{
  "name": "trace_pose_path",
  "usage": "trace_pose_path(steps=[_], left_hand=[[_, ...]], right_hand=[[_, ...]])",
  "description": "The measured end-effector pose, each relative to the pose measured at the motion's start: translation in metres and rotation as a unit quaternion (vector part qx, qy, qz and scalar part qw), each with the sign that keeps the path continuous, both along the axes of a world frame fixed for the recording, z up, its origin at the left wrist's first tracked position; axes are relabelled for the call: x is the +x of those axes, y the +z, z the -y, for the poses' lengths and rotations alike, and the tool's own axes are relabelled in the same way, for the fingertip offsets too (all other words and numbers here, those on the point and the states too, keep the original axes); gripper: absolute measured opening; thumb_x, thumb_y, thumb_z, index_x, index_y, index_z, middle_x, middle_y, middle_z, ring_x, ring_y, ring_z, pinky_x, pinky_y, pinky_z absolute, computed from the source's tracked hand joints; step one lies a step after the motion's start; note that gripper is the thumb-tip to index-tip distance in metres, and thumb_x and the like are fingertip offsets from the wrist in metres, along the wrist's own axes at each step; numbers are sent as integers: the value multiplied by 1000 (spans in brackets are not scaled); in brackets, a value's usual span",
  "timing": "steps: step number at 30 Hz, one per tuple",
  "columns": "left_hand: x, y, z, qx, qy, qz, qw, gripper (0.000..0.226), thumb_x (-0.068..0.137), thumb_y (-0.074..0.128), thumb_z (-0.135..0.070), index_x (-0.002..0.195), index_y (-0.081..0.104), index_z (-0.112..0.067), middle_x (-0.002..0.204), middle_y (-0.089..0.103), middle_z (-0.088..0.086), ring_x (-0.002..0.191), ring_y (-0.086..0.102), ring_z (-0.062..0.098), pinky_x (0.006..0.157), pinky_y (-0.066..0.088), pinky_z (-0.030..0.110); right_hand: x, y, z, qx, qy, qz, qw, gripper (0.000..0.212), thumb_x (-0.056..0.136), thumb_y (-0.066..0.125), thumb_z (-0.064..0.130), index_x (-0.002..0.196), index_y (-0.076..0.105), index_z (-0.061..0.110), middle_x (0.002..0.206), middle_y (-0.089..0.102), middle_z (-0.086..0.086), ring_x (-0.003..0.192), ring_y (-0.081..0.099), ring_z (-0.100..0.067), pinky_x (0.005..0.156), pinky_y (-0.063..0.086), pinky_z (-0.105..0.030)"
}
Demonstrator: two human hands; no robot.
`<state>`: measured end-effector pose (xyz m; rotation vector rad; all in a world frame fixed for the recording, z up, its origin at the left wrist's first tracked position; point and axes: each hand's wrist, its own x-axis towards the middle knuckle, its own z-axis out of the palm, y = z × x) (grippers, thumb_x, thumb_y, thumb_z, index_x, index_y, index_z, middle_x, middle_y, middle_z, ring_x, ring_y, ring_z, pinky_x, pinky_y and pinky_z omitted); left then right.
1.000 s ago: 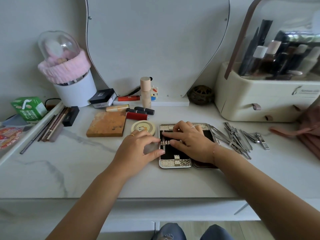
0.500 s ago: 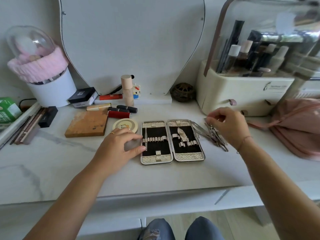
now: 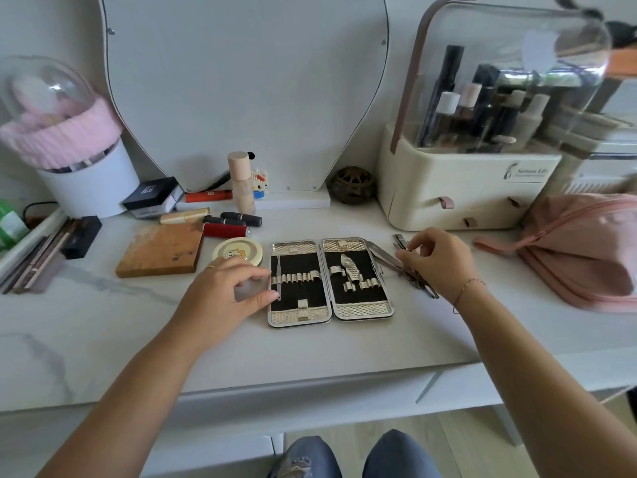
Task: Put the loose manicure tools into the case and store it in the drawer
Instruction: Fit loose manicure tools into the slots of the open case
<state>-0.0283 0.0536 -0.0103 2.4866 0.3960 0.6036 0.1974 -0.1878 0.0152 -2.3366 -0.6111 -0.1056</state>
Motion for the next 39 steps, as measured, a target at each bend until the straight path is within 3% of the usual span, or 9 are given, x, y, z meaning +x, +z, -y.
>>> trace_pose_path(steps=[4, 8, 16, 19, 22, 24, 27, 31, 39], left_hand=[[0, 0, 0, -1, 3, -4, 1000, 45, 70, 62, -54, 108, 66, -31, 101, 58, -14, 86, 51, 4, 77, 46, 33], [0, 0, 1, 2, 3, -5, 1000, 40, 73, 66, -48, 109, 66, -30, 102, 58, -13, 86, 51, 5, 77, 46, 33], [1, 0, 1, 5, 7, -12, 1000, 39, 75, 67, -46, 111, 65, -30, 103, 58, -13, 86, 51, 4, 76, 45, 31], [0, 0, 1, 1, 3, -7, 1000, 42, 73, 64, -51, 109, 66, -30, 102, 58, -14, 86, 52, 3, 75, 46, 32], [0, 0, 0, 0, 1, -6, 1000, 43, 72, 63, -51, 109, 66, -29, 101, 59, -14, 87, 52, 4, 76, 47, 33], [1, 0, 1, -1, 3, -6, 1000, 45, 72, 64, -51, 110, 66, -28, 102, 59, -14, 87, 52, 4, 76, 47, 32], [0, 1, 1, 1, 2, -6, 1000, 50, 70, 60, -55, 111, 66, -28, 102, 58, -14, 88, 52, 6, 76, 46, 30], [-1, 2, 2, 5, -2, -15, 1000, 48, 73, 65, -51, 115, 64, -27, 103, 56, -16, 89, 50, 3, 75, 40, 22], [0, 2, 0, 7, -5, -9, 1000, 66, 65, 52, -72, 111, 66, -27, 97, 57, -19, 94, 47, 5, 79, 40, 23]], right_hand=[[0, 0, 2, -49, -29, -18, 998, 21, 75, 73, 35, 73, 63, 17, 65, 53, 8, 69, 51, -15, 52, 33, -23], [0, 4, -3, -73, -34, -35, 996, 23, 79, 70, 31, 61, 60, 20, 72, 63, -2, 76, 57, -22, 65, 40, -25], [0, 11, -3, -110, -29, -50, 992, 29, 84, 64, 26, 69, 69, 2, 62, 58, -12, 63, 48, -24, 54, 33, -28], [7, 11, 2, -62, -10, -58, 996, 40, 85, 63, 27, 78, 64, -12, 58, 45, -13, 56, 37, -21, 54, 30, -27], [7, 21, 5, 59, 10, -116, 991, 37, 88, 62, 24, 77, 63, -12, 54, 47, -10, 40, 35, -13, 43, 31, -20], [-1, 31, 2, 158, 55, -195, 966, 27, 91, 58, 18, 76, 63, -4, 54, 56, -3, 34, 38, -2, 38, 32, -12], [-14, 38, -12, 244, 129, -293, 915, 15, 89, 59, 13, 82, 63, 1, 62, 64, -1, 42, 47, -2, 43, 42, -12], [-29, 35, -48, 278, 180, -388, 860, 10, 84, 64, 11, 91, 64, 3, 66, 66, -4, 47, 52, -4, 45, 45, -12], [-51, 28, -124, 246, 172, -428, 853, 7, 87, 62, 9, 86, 65, 3, 67, 62, -7, 51, 58, -8, 46, 50, -15]])
